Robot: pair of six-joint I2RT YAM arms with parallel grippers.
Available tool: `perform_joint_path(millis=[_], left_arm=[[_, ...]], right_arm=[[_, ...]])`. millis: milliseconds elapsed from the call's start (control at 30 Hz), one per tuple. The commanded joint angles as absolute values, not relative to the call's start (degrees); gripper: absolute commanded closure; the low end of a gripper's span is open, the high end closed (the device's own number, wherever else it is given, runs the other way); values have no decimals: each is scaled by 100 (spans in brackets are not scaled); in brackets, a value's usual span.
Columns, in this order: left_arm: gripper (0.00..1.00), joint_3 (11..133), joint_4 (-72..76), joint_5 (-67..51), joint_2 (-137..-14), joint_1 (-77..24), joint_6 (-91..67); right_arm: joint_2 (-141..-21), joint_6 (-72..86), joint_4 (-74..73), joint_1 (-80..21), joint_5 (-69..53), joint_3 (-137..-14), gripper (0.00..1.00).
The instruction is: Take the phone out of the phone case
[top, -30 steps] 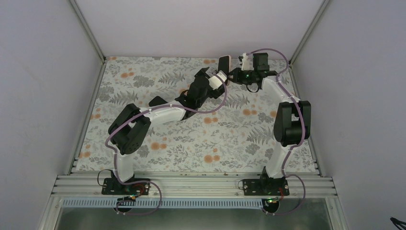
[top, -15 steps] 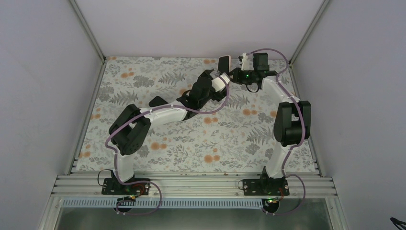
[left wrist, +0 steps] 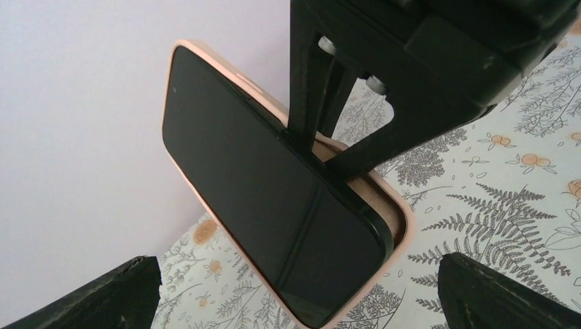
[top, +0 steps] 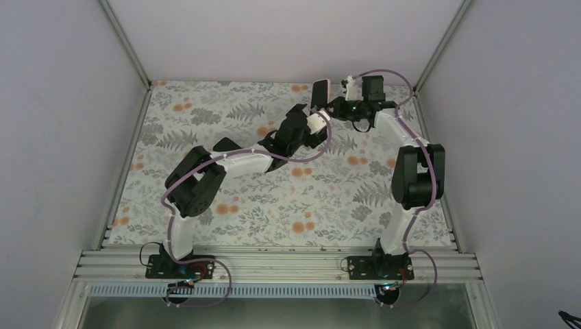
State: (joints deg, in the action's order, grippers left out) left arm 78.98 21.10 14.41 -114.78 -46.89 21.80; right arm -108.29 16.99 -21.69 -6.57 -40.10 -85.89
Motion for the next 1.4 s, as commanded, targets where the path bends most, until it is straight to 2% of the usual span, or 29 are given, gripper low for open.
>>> perform_joint_path(millis=[0,733,1167,1367], left_arm=[[0,8125,2264,1563,-11582,-4711,2127],[0,8520,2157,1760,-11882,-4659,2169],[0,8459,2451,2323,-11818,-4488,2294],[6,8410,2843,2803,-11937,-4382,2526]], right_arm=[[-10567,1767,-1841,-641,-4374,-8755,97],[-10561,1747,-1789,-681,-4448,-8681,97],[-10503,1747,-1772,-680,-4457,-8581,97],[-10424,1808,-1795,-684,-4530,-8525,97]])
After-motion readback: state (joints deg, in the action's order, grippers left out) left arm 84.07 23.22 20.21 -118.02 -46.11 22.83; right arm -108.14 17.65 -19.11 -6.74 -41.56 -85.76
